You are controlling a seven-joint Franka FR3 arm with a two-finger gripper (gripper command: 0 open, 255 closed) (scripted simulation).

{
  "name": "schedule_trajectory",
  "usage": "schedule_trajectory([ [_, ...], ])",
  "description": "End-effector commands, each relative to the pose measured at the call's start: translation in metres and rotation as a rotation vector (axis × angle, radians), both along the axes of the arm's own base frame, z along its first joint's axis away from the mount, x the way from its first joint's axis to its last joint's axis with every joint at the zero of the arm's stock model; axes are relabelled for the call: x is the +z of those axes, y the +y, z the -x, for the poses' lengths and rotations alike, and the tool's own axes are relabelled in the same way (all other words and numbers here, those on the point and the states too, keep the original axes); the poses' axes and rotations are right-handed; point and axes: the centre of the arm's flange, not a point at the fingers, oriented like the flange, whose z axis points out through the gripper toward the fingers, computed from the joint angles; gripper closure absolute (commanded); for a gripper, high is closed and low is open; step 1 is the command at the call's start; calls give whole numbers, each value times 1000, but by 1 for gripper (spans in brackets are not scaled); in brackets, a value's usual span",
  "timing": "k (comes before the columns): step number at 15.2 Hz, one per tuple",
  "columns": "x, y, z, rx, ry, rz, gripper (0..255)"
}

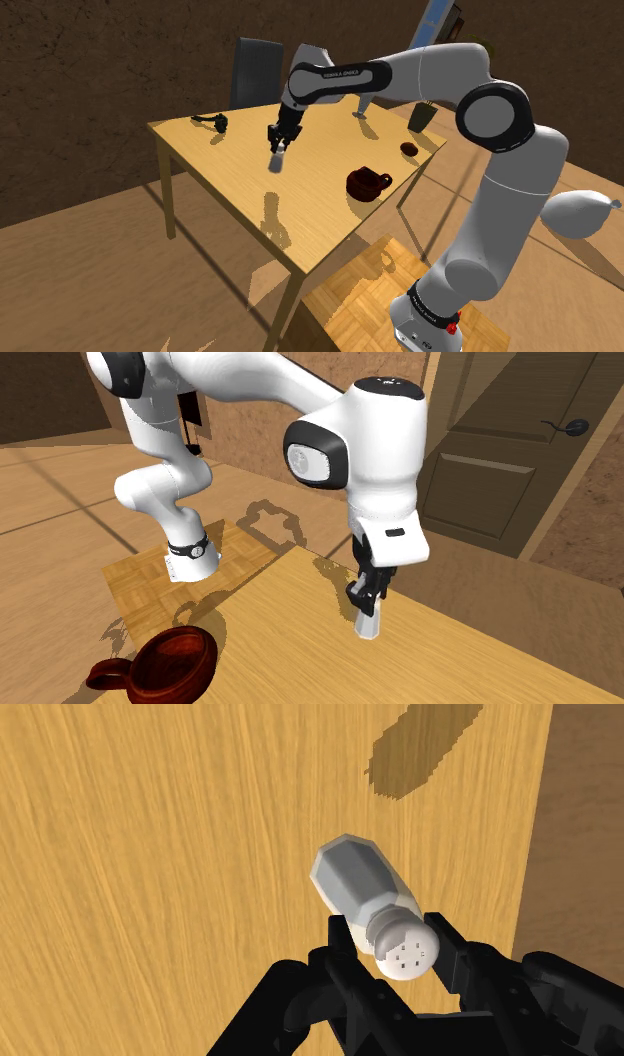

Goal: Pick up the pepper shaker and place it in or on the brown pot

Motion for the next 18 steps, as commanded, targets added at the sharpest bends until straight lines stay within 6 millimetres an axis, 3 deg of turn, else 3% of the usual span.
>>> schedule_trajectory([
  [1, 11, -1, 0, 0, 0, 0, 255],
  [18, 101, -1, 0, 0, 0, 0, 255],
])
